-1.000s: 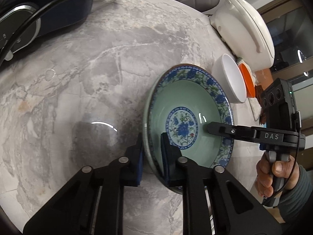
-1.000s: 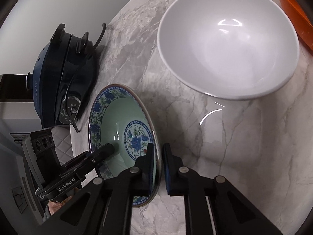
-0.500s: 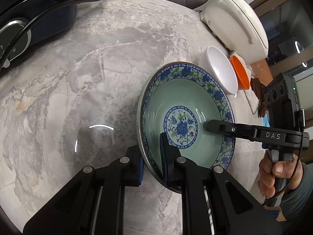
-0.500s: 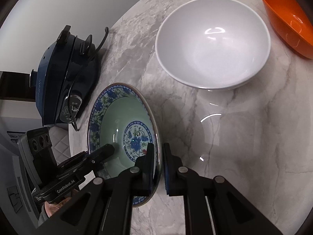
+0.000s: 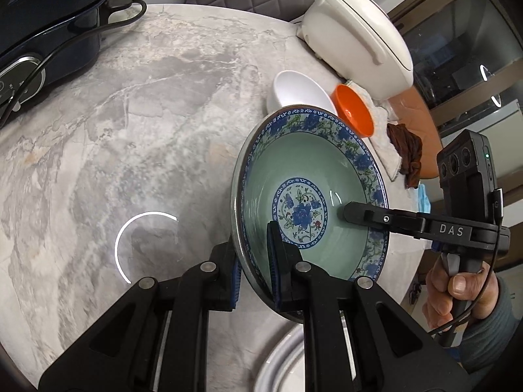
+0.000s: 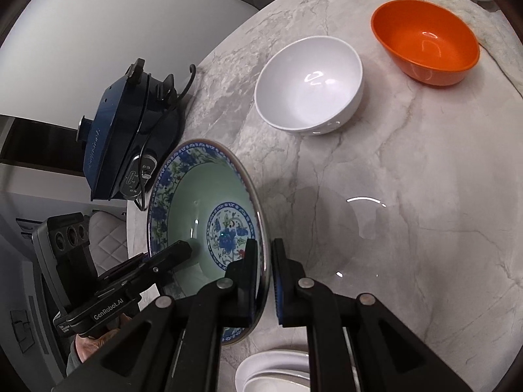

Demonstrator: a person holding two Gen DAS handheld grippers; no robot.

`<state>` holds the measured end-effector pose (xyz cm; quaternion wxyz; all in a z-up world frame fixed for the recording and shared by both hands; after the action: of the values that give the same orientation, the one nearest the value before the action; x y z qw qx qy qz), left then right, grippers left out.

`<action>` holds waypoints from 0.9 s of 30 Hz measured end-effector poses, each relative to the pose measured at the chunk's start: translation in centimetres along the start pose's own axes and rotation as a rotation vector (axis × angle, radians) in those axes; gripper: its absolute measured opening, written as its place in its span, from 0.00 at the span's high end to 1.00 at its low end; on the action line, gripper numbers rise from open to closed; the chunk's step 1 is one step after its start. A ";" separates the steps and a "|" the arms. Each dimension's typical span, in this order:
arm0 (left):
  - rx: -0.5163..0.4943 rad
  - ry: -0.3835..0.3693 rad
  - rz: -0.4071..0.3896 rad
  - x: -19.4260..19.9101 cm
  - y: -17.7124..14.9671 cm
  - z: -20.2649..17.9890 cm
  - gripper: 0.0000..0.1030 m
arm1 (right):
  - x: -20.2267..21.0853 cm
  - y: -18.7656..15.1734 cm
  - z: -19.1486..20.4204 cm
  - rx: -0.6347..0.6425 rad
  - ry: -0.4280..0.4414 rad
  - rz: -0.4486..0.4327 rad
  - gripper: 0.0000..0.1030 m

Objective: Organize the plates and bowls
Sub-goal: 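Lift the patterned bowl with both grippers and carry it beside the plate stack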

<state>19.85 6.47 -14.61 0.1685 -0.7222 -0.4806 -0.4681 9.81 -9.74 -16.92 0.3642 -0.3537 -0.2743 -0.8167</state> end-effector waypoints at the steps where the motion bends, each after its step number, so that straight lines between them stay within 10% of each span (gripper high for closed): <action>1: 0.005 0.000 0.000 0.2 -0.4 -0.6 0.88 | 0.4 -0.3 -0.2 0.005 0.002 -0.001 0.89; 14: 0.098 0.038 -0.049 -0.6 -7.8 -11.7 0.88 | 8.3 -3.7 -6.3 0.086 0.064 0.030 0.89; 27: 0.206 0.055 0.029 -9.8 -17.0 -23.0 0.87 | 15.0 -6.8 -17.3 0.158 0.052 0.120 0.89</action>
<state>-7.44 -6.49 -14.73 0.2617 -0.6948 -0.5108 -0.4333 -9.33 -24.00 -16.91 0.4461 -0.3185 -0.3065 -0.7782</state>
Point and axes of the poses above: each gripper's, at about its wrist camera, not at the fingertips, and x roughly against the way its jaws point, z to its left, y to its top, the point moved 5 cm from there along -x, roughly the way its jaws point, and after that the axes turned 6 degrees about x, right-handed, at the moved point
